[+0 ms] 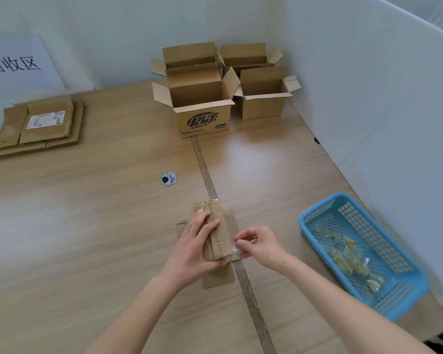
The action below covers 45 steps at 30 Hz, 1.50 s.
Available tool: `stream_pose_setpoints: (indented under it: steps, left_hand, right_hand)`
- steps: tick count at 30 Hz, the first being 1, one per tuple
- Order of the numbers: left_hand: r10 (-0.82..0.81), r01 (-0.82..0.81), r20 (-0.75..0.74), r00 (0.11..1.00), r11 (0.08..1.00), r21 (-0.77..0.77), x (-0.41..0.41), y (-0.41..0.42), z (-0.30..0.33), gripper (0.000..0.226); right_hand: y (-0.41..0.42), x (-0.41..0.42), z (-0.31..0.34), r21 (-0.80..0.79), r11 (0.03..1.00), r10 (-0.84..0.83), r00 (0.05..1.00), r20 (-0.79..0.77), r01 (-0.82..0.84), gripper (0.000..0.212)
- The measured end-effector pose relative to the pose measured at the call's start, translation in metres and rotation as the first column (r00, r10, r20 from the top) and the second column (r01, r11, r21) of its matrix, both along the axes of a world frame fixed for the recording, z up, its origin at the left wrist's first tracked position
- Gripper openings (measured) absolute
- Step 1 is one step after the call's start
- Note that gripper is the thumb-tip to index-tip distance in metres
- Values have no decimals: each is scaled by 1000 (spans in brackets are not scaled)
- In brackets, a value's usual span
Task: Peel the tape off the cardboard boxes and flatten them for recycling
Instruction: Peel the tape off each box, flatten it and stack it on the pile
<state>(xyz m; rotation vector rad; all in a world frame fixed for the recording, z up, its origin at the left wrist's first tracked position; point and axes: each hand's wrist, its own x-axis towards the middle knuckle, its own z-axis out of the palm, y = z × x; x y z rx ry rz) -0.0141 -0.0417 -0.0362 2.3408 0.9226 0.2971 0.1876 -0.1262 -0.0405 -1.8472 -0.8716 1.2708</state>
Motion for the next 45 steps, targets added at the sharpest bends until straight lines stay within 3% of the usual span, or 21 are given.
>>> stream_pose_setpoints:
  steps: [8,13,17,20,22,25,30,33,38,45]
  left_hand:
    - [-68,68,-18,998,997,43,-10,10,-4,92]
    - [-74,76,-43,996,996,44,-11,8,-4,89]
    - [-108,109,-59,992,994,15,-18,11,0,86]
    - [-103,106,-82,991,994,33,-19,10,3,88]
    - [-52,62,-97,994,994,95,-14,3,4,92]
    - [14,14,-123,992,976,218,-1,-11,6,100]
    - [-15,76,-313,950,980,184,13,-17,12,124]
    - [-150,218,-381,912,966,142,7,-4,18,132]
    - [-229,366,-486,844,907,208,12,14,30,135]
    - [-148,334,-505,850,893,301,29,5,29,132]
  right_hand:
    - [13,-6,-15,11,981,-191,965,179,192,28]
    - [7,-11,-14,-27,963,-263,954,146,269,18]
    - [5,22,1,-2,839,-538,828,158,545,13]
    - [2,37,18,5,968,-249,951,184,252,16]
    - [2,28,27,5,998,-63,969,240,64,19]
    - [2,14,28,42,999,5,982,191,-13,26]
    - [-7,1,22,4,1000,20,1000,5,-20,40]
    - [-14,4,22,5,1000,22,993,113,-23,49]
    - [-10,14,27,40,998,-52,973,224,44,23]
    - [-27,28,21,135,971,-230,916,329,196,21]
